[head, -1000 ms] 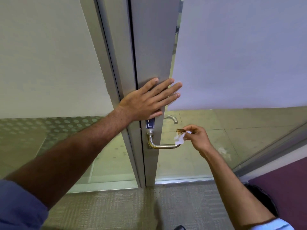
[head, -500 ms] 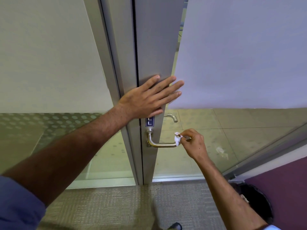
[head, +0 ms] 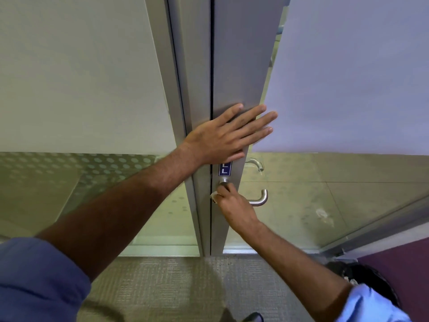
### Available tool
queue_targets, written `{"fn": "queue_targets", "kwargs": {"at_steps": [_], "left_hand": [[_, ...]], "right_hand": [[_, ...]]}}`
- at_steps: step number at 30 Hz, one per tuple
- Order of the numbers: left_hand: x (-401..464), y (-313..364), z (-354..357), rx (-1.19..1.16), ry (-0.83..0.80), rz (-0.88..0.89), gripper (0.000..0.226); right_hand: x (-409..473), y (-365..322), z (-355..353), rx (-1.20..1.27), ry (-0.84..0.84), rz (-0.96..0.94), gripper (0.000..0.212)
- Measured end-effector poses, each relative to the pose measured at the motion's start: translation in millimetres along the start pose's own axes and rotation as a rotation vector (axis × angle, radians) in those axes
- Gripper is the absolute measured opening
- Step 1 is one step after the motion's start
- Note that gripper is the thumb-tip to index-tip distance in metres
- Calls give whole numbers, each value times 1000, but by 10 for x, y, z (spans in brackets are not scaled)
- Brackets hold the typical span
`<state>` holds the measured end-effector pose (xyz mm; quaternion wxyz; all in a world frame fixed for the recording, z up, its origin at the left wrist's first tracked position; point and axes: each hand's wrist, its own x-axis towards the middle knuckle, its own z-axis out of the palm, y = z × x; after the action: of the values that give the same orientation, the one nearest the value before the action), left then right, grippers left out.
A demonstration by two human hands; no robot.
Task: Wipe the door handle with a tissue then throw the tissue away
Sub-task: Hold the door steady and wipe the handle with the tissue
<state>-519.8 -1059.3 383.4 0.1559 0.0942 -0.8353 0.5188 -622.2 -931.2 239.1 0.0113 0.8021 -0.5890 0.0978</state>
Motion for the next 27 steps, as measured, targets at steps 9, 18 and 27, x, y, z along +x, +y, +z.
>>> {"fn": "queue_targets", "kwargs": {"at_steps": [9,18,27], "left_hand": [[-4,-1,10,18,25,-17,90],[-29,6,20,41,28,-4,90],[-33,10,51,60,13,4,88]], "right_hand": [[-493,719,-9,-235,30,-386,21],[-758,957,70,451,449,400,15],[-452,1364,181,1488,265,785,14]]}}
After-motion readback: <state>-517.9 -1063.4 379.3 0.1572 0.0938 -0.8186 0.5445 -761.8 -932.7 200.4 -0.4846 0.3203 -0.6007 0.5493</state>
